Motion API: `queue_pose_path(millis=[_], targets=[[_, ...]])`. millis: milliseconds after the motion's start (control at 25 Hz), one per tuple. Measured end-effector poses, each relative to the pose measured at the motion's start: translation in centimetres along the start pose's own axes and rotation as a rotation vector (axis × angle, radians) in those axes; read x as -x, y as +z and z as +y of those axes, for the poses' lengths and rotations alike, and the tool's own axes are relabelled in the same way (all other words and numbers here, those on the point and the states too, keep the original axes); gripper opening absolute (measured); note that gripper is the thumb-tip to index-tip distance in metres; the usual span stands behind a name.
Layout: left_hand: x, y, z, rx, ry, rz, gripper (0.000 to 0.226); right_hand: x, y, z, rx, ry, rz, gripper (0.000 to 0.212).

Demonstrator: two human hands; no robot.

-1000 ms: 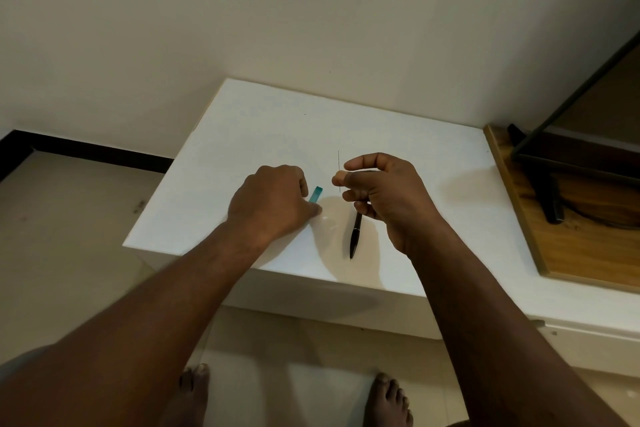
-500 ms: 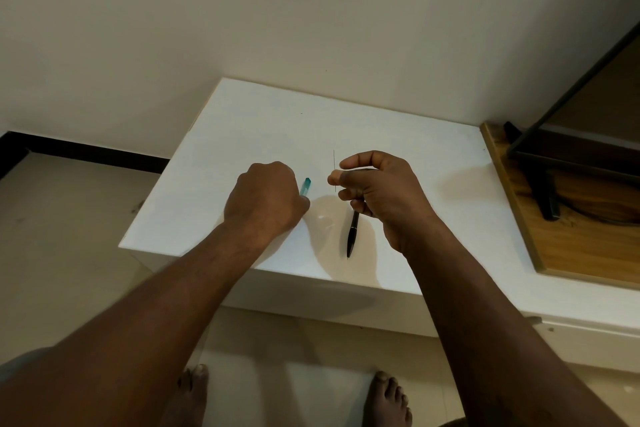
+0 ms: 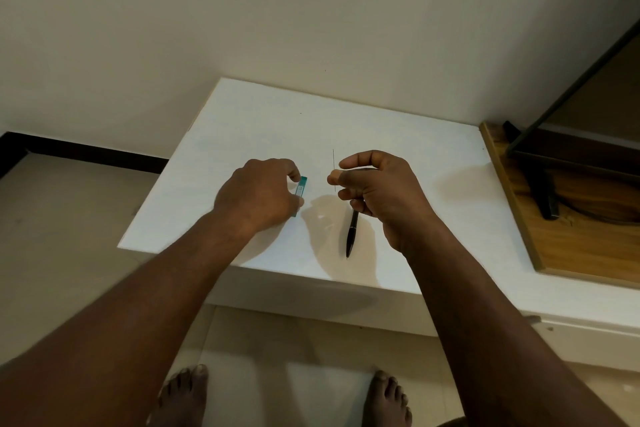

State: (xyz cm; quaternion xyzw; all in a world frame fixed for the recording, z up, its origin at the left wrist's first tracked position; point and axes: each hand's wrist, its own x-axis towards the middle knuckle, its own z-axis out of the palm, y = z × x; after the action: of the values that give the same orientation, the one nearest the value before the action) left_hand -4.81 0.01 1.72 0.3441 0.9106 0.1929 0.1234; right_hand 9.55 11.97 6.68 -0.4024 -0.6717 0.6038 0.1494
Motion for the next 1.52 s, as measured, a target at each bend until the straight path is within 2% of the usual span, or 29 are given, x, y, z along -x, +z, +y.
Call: queue_pose_path(millis=[120, 200, 360, 840, 1040, 1280, 1400, 1520], targets=[[-0.4, -0.4, -0.7, -0.024, 0.052, -0.110, 0.066, 0.0, 0.0, 0.0, 0.002, -0.001, 0.001, 0.019], [-0.4, -0.4, -0.8, -0.072, 0.085, -0.141, 0.072, 0.0, 0.0, 0.0, 0.004, -0.001, 0.001, 0.019], [0.0, 0.1, -0.6, -0.164, 0.130, -0.109, 0.070, 0.0, -0.1, 0.0, -0.001, -0.003, 0.002, 0.020], [0.0, 0.0, -0.3, -0.129, 0.151, -0.111, 0.067, 0.1, -0.3, 0.0, -0.001, -0.007, 0.003, 0.020], [0.0, 0.2, -0.2, -0.051, 0.183, 0.013, 0.065, 0.0, -0.8, -0.4, -0.036, -0.013, 0.009, 0.020], [1.1, 1.2, 1.8, 0.023, 0.283, 0.148, 0.050, -0.5, -3.1, -1.1, -0.094, -0.049, 0.058, 0.021], [1.7, 2.4, 3.7, 0.060, 0.297, 0.122, 0.046, -0.5, -4.2, -1.1, -0.123, -0.048, 0.093, 0.025], [1.9, 3.9, 5.6, 0.069, 0.265, 0.081, 0.052, -0.4, -5.0, -1.1, -0.135, -0.047, 0.094, 0.024]])
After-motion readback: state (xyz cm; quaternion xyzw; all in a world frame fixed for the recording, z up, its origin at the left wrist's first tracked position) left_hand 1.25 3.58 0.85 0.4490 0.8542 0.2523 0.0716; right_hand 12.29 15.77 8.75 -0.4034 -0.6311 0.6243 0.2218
